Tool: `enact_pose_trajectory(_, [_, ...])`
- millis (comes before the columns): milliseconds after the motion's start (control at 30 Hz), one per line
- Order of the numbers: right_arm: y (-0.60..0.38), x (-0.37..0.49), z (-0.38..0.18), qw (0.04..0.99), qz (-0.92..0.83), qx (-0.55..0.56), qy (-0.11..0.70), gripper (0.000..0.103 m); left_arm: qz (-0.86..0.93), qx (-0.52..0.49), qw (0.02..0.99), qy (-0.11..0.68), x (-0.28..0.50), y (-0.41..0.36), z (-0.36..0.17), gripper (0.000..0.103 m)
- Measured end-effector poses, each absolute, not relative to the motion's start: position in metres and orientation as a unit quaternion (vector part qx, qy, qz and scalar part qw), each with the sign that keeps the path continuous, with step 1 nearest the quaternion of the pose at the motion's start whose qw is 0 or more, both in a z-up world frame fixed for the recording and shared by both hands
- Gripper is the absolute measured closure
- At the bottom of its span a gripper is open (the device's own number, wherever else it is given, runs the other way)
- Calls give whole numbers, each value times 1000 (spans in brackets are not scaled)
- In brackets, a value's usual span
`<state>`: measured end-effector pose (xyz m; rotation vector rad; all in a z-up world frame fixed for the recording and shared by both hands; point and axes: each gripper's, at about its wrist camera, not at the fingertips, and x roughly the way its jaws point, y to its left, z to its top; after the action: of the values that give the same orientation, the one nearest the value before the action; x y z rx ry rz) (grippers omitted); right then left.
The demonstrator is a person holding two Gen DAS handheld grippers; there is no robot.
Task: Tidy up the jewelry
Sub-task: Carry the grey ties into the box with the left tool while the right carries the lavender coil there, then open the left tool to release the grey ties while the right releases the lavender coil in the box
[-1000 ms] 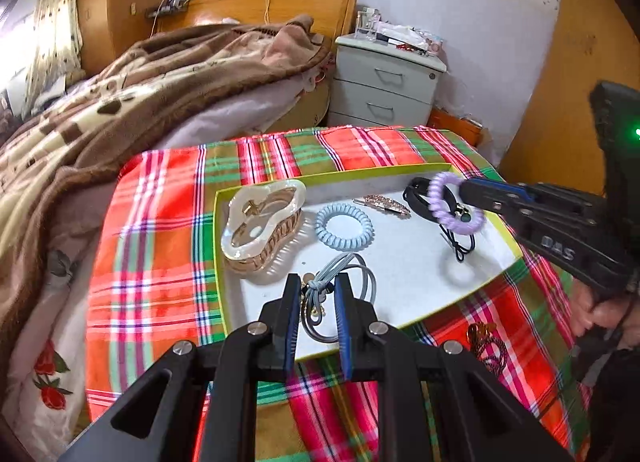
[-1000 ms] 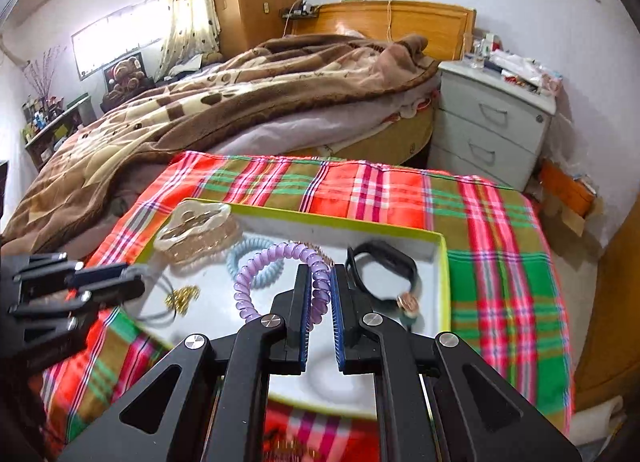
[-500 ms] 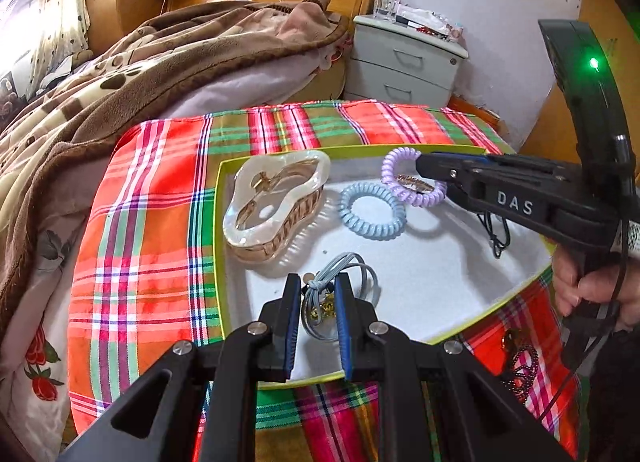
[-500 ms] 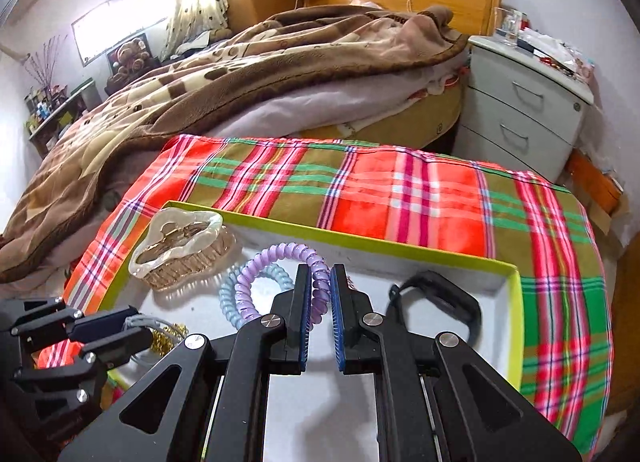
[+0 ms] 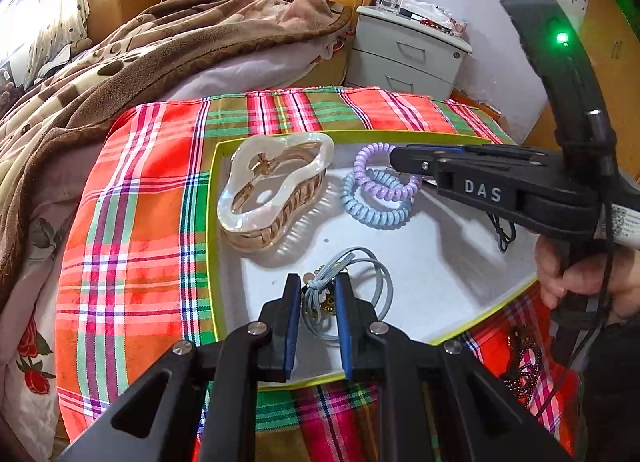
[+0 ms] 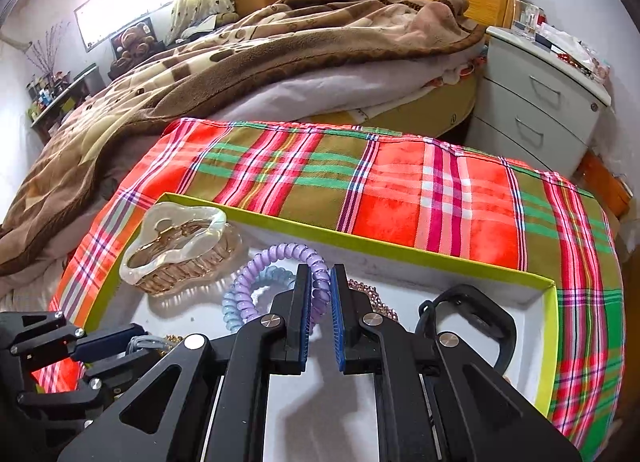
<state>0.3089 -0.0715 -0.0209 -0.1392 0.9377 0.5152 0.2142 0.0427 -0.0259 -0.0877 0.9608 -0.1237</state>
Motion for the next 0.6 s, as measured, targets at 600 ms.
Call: enact_pose_trajectory(600, [-68, 311, -23, 861, 239, -73, 443, 92, -63, -50, 880, 467, 216, 42, -29, 69])
